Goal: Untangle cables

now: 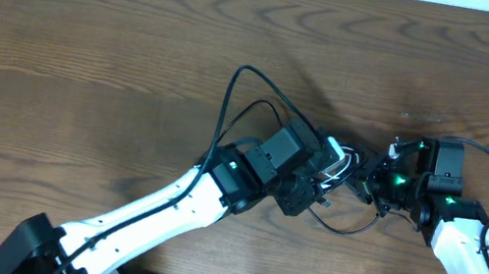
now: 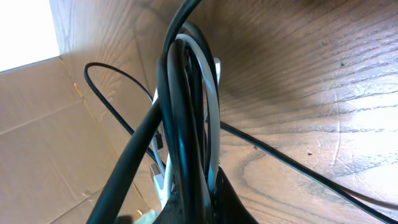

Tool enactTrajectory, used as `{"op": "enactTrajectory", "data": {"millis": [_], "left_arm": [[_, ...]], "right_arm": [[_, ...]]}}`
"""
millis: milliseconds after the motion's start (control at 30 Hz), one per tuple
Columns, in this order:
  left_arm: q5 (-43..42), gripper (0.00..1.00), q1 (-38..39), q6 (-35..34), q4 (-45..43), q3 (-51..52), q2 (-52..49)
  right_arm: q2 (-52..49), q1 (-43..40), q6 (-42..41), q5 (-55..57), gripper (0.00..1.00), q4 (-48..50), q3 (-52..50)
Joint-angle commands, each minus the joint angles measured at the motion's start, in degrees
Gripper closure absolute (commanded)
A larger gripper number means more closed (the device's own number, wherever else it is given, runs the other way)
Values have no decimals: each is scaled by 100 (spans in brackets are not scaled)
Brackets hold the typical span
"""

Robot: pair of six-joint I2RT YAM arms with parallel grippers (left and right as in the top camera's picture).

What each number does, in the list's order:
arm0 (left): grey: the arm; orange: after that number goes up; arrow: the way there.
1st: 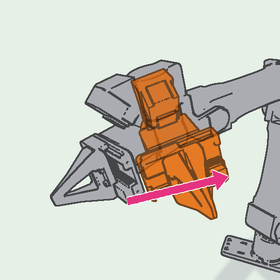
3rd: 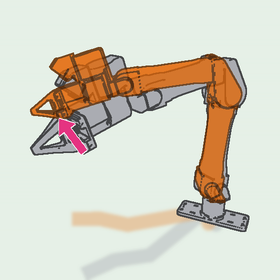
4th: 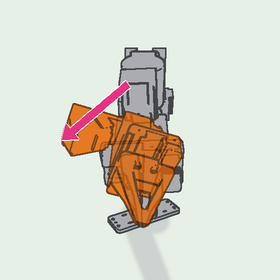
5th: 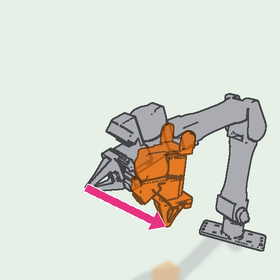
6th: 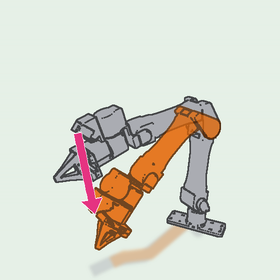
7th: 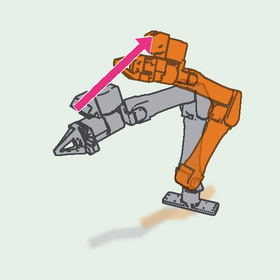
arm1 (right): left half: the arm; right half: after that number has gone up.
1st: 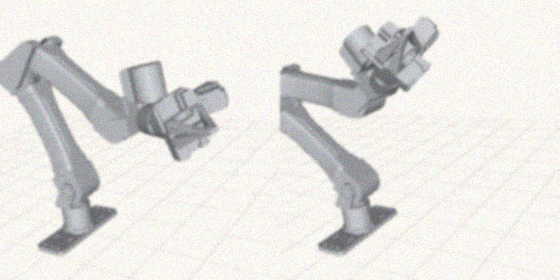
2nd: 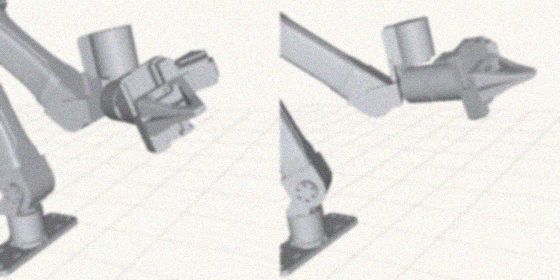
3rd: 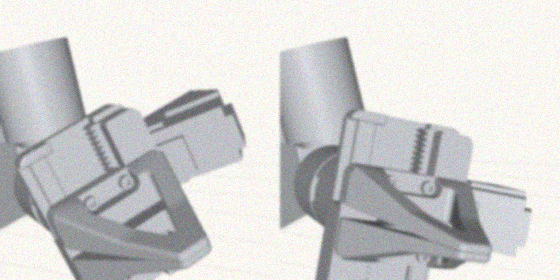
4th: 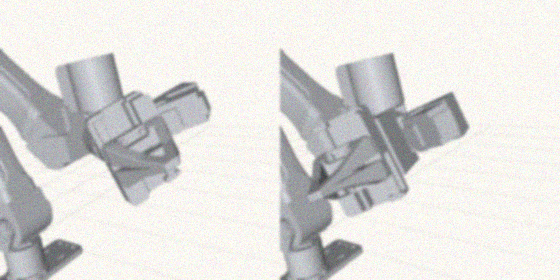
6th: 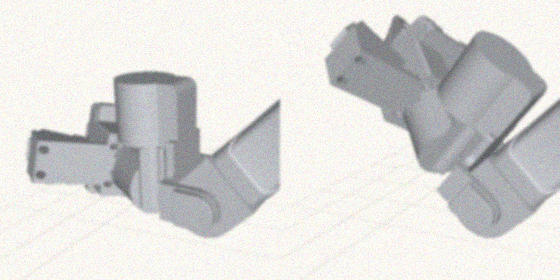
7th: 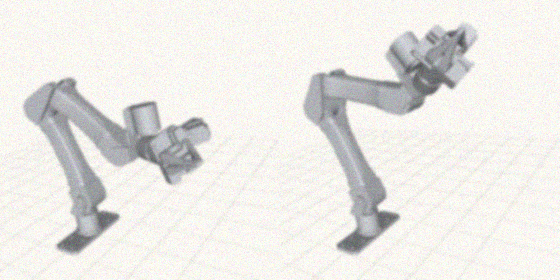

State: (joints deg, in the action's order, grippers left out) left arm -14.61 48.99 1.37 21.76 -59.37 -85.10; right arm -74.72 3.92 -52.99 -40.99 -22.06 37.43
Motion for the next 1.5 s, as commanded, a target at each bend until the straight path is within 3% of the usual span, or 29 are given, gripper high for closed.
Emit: {"op": "enactTrajectory", "data": {"millis": [0, 200, 433, 600, 733, 967, 1000, 1067, 1100, 1200, 1367, 1467], "left_arm": [[79, 41, 92, 55, -70, -59, -138], [940, 47, 332, 50, -269, -52, -151], [990, 48, 413, 48, -662, -48, -457], [1226, 58, 413, -114, -737, -48, -732], [1725, 60, 413, -317, -824, -48, -815], [1744, 63, 413, -662, -1150, -48, -1021], [1749, 66, 413, -717, -1211, -48, -1073], [1751, 88, 411, -728, -1294, -48, -1132], [1775, 92, 407, -728, -1318, -48, -1158], [2151, 92, 369, -782, -1333, -48, -1167], [3515, 92, 85, -1331, -1333, -48, -1143], [3851, 92, -205, -1620, -1331, -48, -1113]], "right_arm": [[55, -57, -35, -186, 98, -7, -2], [55, -57, -35, -190, 97, -13, -2], [55, -57, -13, -319, 96, -28, -2], [57, -57, -11, -317, 96, -74, -2], [57, -57, -11, -442, 96, -96, -2], [57, -57, 199, -739, 98, -302, -2], [57, -57, 254, -739, 98, -363, -2], [57, -57, 365, -739, 98, -461, -2], [57, -57, 437, -739, 99, -479, -2], [57, -57, 715, -737, 99, -476, -2], [57, -57, 1563, -627, 99, -481, -2], [57, -57, 1838, 15, 99, -704, -2]]}}
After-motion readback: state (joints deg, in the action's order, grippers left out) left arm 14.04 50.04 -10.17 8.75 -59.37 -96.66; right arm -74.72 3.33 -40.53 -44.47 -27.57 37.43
